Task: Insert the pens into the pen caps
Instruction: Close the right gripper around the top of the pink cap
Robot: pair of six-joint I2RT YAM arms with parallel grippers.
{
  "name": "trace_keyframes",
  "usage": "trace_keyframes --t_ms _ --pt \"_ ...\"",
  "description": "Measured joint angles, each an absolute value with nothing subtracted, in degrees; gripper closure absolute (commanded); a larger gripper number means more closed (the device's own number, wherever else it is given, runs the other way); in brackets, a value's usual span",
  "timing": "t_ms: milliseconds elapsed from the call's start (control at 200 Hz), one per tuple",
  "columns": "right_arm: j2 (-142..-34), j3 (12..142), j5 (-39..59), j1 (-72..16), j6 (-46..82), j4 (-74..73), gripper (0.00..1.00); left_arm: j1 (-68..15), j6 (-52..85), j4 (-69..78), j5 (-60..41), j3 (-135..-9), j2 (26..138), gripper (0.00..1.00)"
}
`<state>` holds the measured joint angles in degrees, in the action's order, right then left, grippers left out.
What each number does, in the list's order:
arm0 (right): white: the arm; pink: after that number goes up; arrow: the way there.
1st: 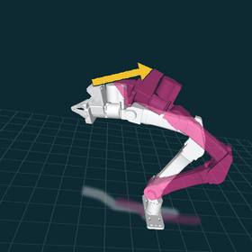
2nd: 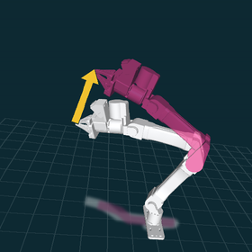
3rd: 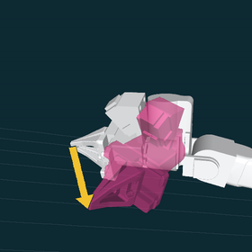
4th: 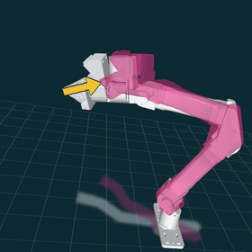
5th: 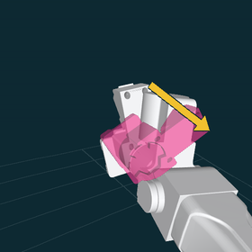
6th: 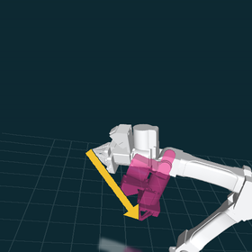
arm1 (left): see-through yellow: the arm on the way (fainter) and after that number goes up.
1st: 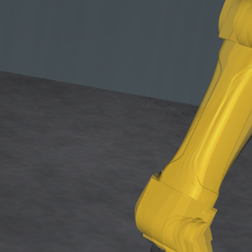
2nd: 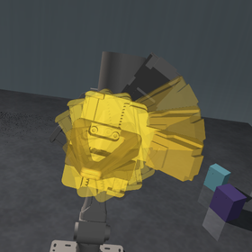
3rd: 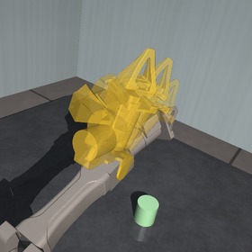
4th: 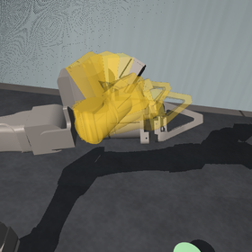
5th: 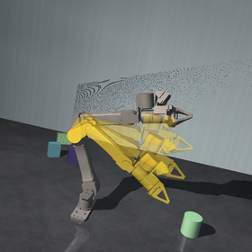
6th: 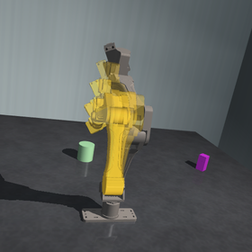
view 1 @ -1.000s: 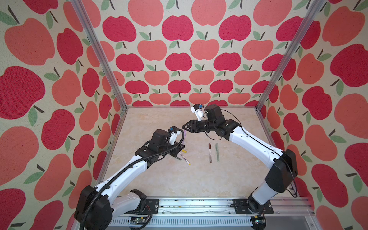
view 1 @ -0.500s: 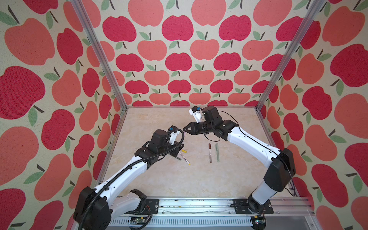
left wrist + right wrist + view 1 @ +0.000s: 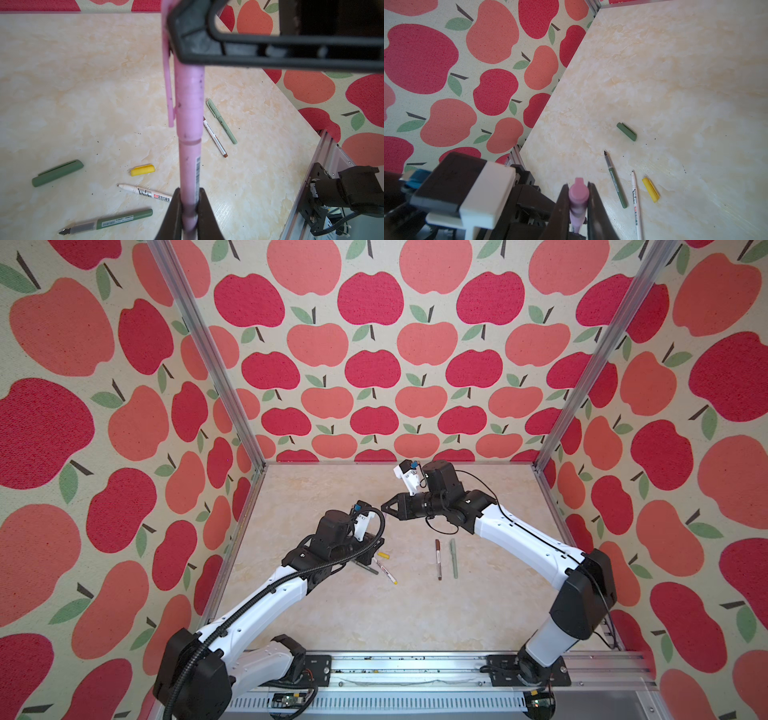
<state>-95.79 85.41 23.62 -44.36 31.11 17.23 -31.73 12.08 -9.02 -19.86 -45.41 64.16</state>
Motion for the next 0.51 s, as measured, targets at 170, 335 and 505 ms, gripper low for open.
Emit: trace_keyframes --t_ms 170,335,505 --pt "-95.8 85.4 23.4 -44.4 31.1 15.6 0.91 -31.8 12.1 -7.5 -18.3 -45.4 64.2 1.0" --pt "-95.8 85.0 23.1 -44.4 31.2 13.7 0.91 -31.8 12.1 -6.7 -17.4 -45.7 64.3 1.0" --pt "-95.8 83.9 22.6 -44.2 31.6 11.4 0.91 -31.8 11.9 -6.7 -16.9 -46.5 65.4 1.0"
